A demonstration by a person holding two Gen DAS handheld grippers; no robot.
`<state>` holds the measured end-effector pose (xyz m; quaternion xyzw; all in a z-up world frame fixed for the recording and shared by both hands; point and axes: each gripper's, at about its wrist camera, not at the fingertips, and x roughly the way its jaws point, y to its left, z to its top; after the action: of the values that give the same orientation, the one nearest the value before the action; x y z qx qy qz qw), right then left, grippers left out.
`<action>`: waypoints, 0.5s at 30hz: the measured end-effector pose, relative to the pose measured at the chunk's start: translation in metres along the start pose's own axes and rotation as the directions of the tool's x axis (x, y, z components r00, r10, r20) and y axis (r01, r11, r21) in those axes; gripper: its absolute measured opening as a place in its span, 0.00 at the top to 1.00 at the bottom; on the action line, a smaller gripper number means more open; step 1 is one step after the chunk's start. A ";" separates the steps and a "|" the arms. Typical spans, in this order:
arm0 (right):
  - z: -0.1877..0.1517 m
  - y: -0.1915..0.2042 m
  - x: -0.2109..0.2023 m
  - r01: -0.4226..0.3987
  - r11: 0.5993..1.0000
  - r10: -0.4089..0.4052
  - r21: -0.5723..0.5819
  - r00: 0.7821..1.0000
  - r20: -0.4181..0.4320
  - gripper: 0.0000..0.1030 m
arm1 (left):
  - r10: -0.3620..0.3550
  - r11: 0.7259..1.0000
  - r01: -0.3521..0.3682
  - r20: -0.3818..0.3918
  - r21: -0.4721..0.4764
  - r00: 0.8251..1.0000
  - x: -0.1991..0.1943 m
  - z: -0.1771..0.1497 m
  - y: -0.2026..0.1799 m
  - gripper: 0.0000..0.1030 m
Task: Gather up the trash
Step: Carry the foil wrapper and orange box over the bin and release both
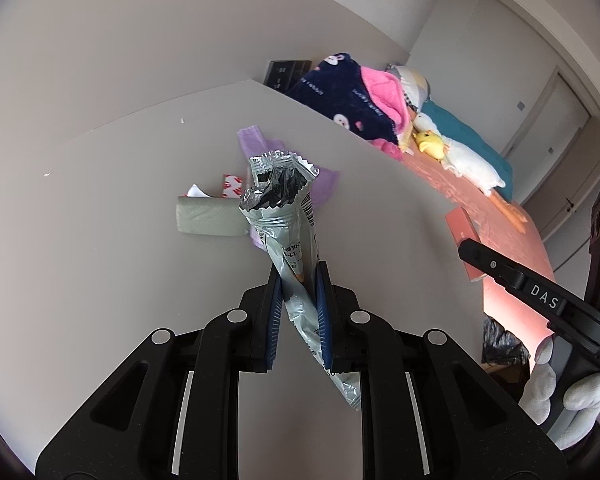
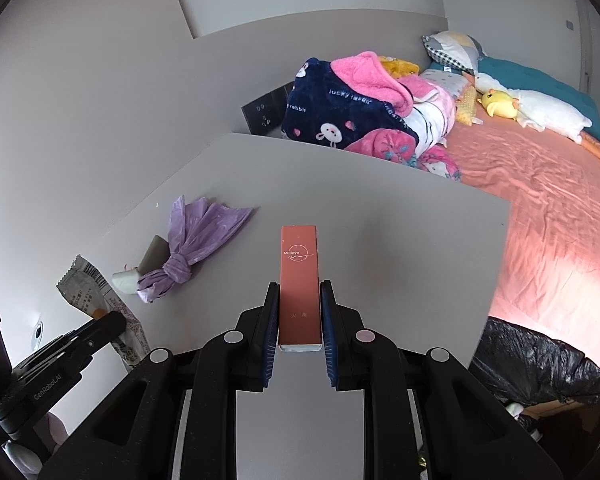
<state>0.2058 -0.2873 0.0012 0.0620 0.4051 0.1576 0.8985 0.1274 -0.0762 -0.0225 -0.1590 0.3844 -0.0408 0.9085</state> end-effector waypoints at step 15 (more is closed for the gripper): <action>-0.029 -0.021 -0.076 0.021 0.999 -0.024 0.041 0.997 0.078 0.79 | -0.092 0.992 0.089 0.029 0.084 0.995 -0.038 -0.023 -0.055 0.85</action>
<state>0.1414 -0.3328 0.0311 0.0815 0.3732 0.1367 0.9140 0.0873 -0.1267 0.0064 -0.1392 0.3597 -0.0954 0.9177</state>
